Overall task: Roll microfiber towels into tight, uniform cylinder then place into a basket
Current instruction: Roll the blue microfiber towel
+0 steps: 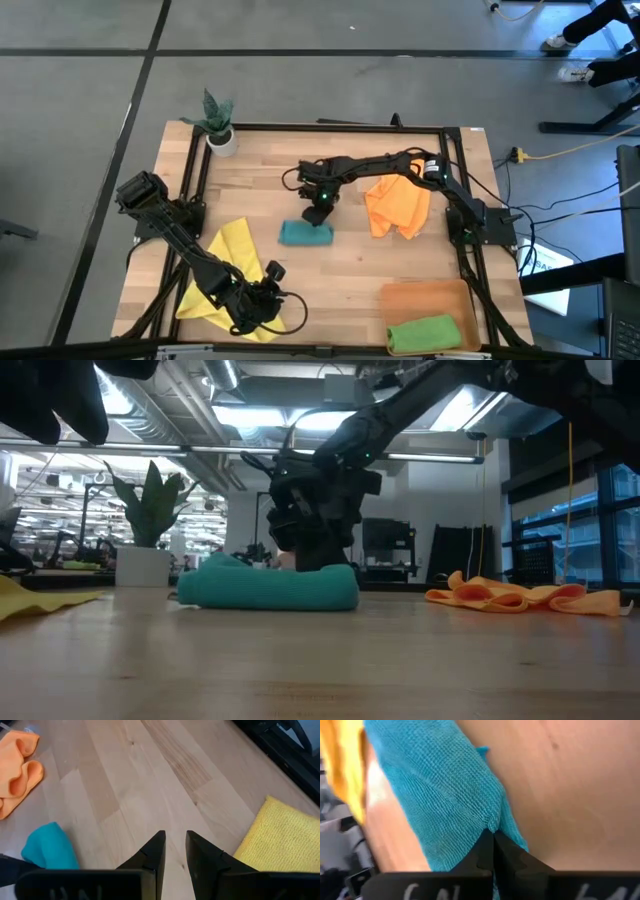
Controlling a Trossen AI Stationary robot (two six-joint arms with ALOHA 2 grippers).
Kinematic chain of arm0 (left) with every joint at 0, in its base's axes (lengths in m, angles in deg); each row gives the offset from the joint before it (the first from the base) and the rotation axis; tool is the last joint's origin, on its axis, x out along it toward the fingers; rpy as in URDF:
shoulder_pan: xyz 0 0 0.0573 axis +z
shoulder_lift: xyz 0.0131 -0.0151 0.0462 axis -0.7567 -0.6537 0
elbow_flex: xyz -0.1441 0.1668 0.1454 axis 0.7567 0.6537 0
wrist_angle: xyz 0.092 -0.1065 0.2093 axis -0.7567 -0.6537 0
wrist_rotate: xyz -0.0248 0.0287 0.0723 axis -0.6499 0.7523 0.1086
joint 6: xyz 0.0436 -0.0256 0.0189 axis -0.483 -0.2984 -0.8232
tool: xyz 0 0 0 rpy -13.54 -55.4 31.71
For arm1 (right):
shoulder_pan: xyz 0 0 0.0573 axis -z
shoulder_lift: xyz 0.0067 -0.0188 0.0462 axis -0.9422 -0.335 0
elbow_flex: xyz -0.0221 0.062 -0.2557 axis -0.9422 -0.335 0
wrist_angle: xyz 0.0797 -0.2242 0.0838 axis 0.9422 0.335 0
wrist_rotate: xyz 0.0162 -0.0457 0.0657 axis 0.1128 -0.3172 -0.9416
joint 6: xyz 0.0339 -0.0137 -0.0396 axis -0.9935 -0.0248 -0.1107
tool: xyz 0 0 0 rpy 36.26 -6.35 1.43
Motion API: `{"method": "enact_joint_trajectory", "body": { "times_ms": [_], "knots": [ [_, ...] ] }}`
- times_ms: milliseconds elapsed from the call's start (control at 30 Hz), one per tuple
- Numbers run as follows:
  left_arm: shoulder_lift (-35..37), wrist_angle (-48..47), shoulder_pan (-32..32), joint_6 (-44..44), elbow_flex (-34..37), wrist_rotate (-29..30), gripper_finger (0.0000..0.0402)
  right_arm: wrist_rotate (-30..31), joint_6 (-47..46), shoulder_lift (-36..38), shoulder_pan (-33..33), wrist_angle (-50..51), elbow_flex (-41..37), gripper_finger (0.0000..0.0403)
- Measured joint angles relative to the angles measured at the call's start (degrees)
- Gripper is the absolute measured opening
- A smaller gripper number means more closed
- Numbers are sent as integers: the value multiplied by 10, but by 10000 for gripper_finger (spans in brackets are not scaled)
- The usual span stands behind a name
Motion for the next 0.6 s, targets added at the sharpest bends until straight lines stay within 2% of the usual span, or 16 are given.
{"method": "enact_joint_trajectory", "body": {
  "times_ms": [100, 300, 600],
  "knots": [
    [0, -2, 0, 0, 0, 0, 66, 21, 26, 0, 0, -2, 0, 5],
    [0, -10, 0, 13, 0, 0, 66, 12, 77, 0, -1, -22, 0, 28],
    [0, -10, 0, 14, 0, 0, 66, 14, 40, 0, -1, -36, 0, 52]
  ]
}}
